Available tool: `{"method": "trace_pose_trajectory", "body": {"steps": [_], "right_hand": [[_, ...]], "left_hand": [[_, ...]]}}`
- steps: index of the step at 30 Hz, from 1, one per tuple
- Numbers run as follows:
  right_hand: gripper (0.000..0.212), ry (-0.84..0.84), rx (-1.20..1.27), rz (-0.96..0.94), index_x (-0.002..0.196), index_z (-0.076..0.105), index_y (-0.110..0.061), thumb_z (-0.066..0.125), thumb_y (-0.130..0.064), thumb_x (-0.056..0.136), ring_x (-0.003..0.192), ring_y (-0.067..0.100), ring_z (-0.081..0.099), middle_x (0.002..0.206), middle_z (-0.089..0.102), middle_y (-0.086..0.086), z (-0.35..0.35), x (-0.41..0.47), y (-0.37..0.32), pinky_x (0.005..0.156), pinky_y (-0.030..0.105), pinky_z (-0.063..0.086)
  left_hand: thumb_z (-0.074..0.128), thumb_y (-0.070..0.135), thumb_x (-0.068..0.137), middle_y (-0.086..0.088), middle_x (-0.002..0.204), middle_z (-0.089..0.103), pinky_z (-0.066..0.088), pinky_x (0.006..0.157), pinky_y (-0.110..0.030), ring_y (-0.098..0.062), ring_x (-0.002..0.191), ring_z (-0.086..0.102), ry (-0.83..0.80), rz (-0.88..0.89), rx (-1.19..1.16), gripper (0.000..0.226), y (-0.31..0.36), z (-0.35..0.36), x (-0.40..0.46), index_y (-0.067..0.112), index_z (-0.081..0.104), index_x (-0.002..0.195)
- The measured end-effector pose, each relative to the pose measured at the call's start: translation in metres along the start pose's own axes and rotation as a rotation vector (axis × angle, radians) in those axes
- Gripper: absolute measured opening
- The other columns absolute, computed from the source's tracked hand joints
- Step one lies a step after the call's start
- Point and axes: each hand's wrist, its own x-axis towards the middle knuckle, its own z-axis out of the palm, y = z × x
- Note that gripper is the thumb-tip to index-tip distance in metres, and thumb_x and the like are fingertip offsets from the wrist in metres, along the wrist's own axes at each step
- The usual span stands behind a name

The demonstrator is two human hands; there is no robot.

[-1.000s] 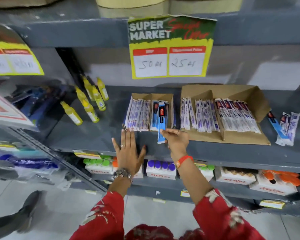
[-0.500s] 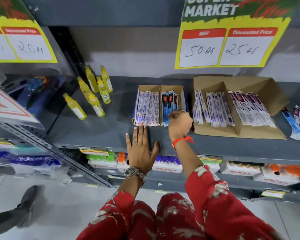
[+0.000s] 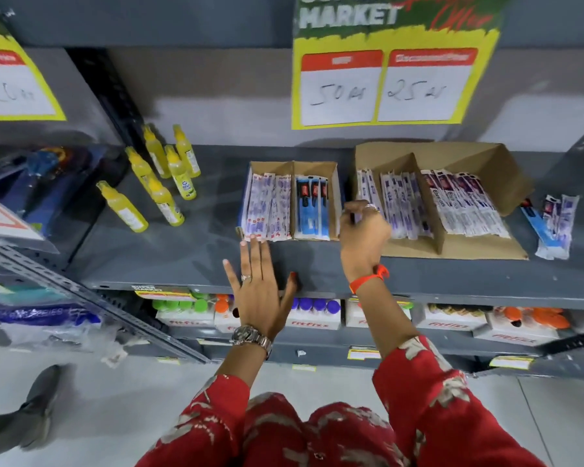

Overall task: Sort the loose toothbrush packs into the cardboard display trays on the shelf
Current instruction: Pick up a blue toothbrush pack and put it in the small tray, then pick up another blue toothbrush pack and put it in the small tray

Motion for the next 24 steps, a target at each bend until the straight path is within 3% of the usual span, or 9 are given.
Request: {"method": "trace_pose_trajectory", "body": {"steps": [6, 10, 15, 18, 24], "right_hand": [[0.014, 0.158, -0.013, 0.083, 0.088, 0.071, -0.006, 0.059, -0.005, 0.081, 0.08, 0.03, 0.067, 0.093, 0.075, 0.013, -0.084, 0.034, 0.05, 0.065, 0.023, 0.041], [0.018, 0.223, -0.058, 0.108, 0.093, 0.07, -0.005, 0.056, -0.005, 0.082, 0.086, 0.033, 0.065, 0.098, 0.073, 0.016, -0.144, 0.061, 0.094, 0.075, 0.031, 0.047], [0.023, 0.146, -0.307, 0.202, 0.093, 0.068, -0.003, 0.048, -0.003, 0.081, 0.093, 0.042, 0.061, 0.098, 0.067, 0.025, -0.202, 0.097, 0.152, 0.072, 0.037, 0.046], [0.024, 0.093, -0.346, 0.282, 0.105, 0.064, -0.003, 0.053, -0.009, 0.085, 0.102, 0.043, 0.058, 0.108, 0.064, 0.026, -0.218, 0.115, 0.178, 0.082, 0.043, 0.047], [0.032, 0.015, -0.426, 0.298, 0.105, 0.06, 0.003, 0.055, -0.024, 0.089, 0.107, 0.041, 0.056, 0.112, 0.06, 0.026, -0.222, 0.15, 0.2, 0.081, 0.046, 0.049]], "left_hand": [[0.034, 0.049, 0.086, -0.015, 0.151, 0.023, -0.009, 0.112, -0.048, -0.027, 0.14, 0.015, 0.0, 0.119, -0.1, 0.074, 0.078, 0.001, -0.016, 0.005, 0.019, 0.143], [0.037, 0.047, 0.083, -0.015, 0.151, 0.025, 0.0, 0.112, -0.051, -0.029, 0.139, 0.019, -0.038, 0.129, -0.104, 0.074, 0.125, 0.015, -0.024, 0.004, 0.022, 0.142], [0.039, 0.046, 0.083, -0.017, 0.151, 0.021, -0.003, 0.112, -0.051, -0.029, 0.14, 0.015, -0.01, 0.133, -0.095, 0.075, 0.164, 0.025, -0.038, 0.001, 0.025, 0.141], [0.038, 0.046, 0.084, -0.018, 0.15, 0.025, -0.004, 0.112, -0.05, -0.03, 0.139, 0.017, -0.031, 0.18, -0.081, 0.073, 0.189, 0.03, -0.048, 0.001, 0.026, 0.14], [0.03, 0.044, 0.087, -0.016, 0.146, 0.035, -0.007, 0.111, -0.047, -0.03, 0.136, 0.028, -0.104, 0.236, -0.006, 0.066, 0.214, 0.044, -0.05, 0.002, 0.035, 0.138]]}}
